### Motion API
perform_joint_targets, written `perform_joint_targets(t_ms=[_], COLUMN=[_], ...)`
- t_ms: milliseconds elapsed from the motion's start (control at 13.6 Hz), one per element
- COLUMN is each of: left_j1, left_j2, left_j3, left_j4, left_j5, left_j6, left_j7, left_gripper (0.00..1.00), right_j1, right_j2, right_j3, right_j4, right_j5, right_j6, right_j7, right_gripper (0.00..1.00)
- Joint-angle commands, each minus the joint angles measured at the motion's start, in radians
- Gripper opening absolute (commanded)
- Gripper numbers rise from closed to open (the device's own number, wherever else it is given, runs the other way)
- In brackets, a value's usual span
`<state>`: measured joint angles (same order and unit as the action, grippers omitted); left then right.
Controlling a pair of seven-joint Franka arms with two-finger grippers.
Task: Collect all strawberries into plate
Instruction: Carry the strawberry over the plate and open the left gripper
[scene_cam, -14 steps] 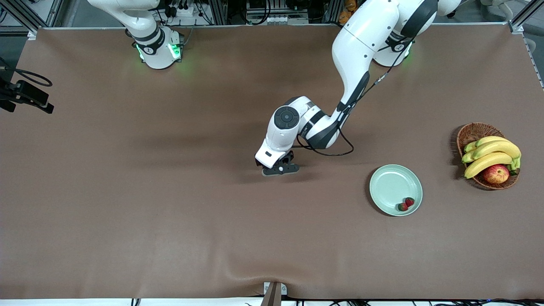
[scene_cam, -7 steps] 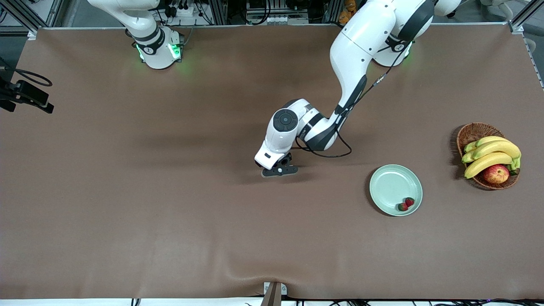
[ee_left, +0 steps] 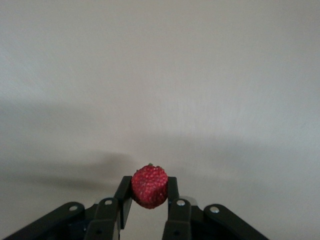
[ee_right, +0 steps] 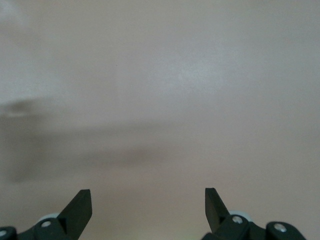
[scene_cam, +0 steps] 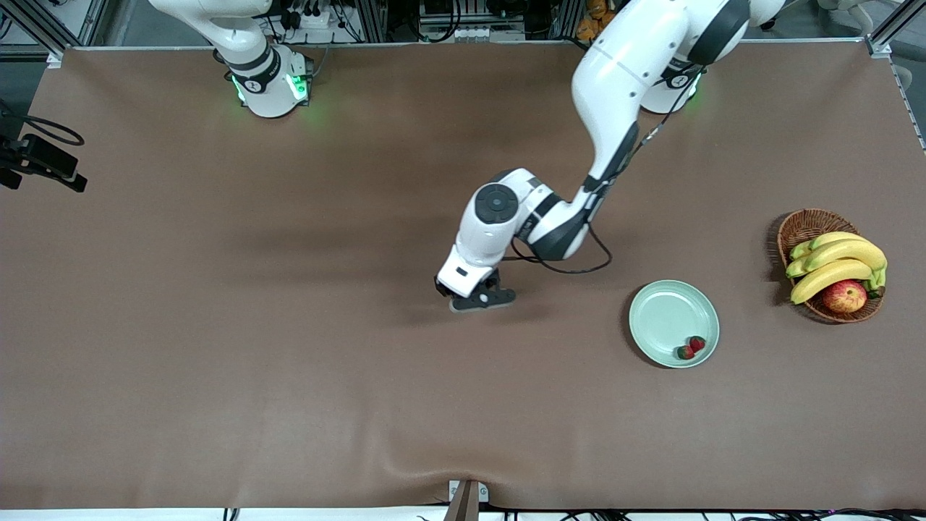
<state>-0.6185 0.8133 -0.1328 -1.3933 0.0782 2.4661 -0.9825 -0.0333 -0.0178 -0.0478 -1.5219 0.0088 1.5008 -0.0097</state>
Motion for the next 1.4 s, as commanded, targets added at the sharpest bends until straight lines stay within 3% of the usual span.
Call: perform_joint_targets(t_ms=[0,369,664,1107,1328], left_j1=[0.063,0.183,0.310,0.463,0.529], left_j2=[-0.127,-0.235,-0.282,-0.266,-0.221], left_j3=[-0.001,-0.001,-0.004,-0.001,-0.004], left_j4=[-0.029,-0.035,-0.055,-0.179,-0.207], left_j5=[0.029,0.031,0.029,0.041,0.136], left_j6=[-0.111,-0.280,-0.410,-0.406,-0.380], left_j7=[-0.018,0.077,0.287,0.472,0.475], left_gripper=[0.00,0.00,0.00,0.00,0.00], right_j1=[-0.016,-0.016,-0.011,-0.008,-0.010], right_j2=[0.004,0.007,0.009,0.002,0.002], right_j3=[0.002,0.003,0.005,0.011,0.006], right_j4=[0.023,0.023,0.022,0.025,0.022], right_j5=[0.007,0.002,0.000,0.010,0.010], right_j6=[-0.027,-0.024,-0.046,-0.074,-0.076], right_j7=[0.011,0.011,0.011,0.013,0.013], right_gripper=[1.00,1.00,1.00,1.00,1.00])
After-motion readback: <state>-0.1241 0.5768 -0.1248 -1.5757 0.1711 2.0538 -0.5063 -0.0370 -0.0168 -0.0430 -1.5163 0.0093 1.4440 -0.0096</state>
